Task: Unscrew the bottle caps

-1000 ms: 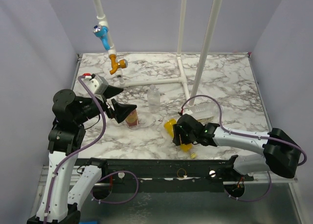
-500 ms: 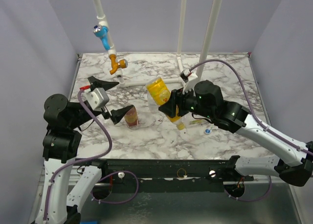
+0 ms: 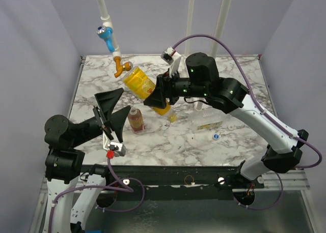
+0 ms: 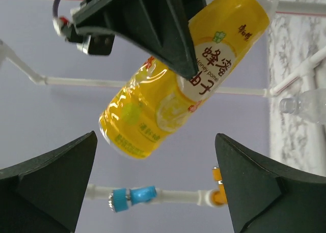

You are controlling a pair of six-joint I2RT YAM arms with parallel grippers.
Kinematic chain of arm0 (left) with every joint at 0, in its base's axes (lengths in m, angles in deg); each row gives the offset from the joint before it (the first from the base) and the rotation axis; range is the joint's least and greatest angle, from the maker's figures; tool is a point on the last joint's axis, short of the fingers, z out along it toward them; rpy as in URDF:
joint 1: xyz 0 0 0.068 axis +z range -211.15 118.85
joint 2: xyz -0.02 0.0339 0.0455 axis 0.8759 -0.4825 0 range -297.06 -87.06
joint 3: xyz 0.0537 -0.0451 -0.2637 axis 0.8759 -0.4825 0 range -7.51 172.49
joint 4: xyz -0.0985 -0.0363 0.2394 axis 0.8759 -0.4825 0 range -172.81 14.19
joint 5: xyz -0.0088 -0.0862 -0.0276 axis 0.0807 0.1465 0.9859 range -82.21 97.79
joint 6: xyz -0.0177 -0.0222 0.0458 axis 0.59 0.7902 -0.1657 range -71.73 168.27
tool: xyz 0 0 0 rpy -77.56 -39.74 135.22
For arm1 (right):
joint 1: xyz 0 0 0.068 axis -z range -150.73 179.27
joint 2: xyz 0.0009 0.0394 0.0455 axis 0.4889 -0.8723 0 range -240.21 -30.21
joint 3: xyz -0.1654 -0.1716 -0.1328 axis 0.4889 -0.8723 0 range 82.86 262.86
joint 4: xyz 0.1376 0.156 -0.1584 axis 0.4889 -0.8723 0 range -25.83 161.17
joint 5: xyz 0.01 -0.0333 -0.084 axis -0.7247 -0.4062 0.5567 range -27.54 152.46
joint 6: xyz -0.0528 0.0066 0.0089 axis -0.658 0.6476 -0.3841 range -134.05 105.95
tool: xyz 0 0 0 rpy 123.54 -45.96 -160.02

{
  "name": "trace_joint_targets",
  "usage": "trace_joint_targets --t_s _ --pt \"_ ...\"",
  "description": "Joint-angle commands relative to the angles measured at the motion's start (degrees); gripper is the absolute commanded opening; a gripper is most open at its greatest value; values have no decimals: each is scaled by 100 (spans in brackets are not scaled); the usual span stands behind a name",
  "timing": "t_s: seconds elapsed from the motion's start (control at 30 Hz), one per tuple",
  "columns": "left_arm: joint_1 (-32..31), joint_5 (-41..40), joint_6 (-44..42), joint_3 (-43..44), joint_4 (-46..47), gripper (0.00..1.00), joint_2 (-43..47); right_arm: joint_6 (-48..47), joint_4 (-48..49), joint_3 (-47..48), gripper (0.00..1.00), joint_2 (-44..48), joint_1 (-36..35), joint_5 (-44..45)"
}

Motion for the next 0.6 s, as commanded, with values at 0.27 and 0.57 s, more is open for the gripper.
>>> trace_joint_targets --t_s 0.27,0.57 --pt "-10 661 -3865 -761 -63 99 39 -281 -1120 1200 57 -1116 -68 -1044" --pt "-12 307 -4650 -902 -271 99 -220 -252 -986 1129 57 -1203 -132 -1110"
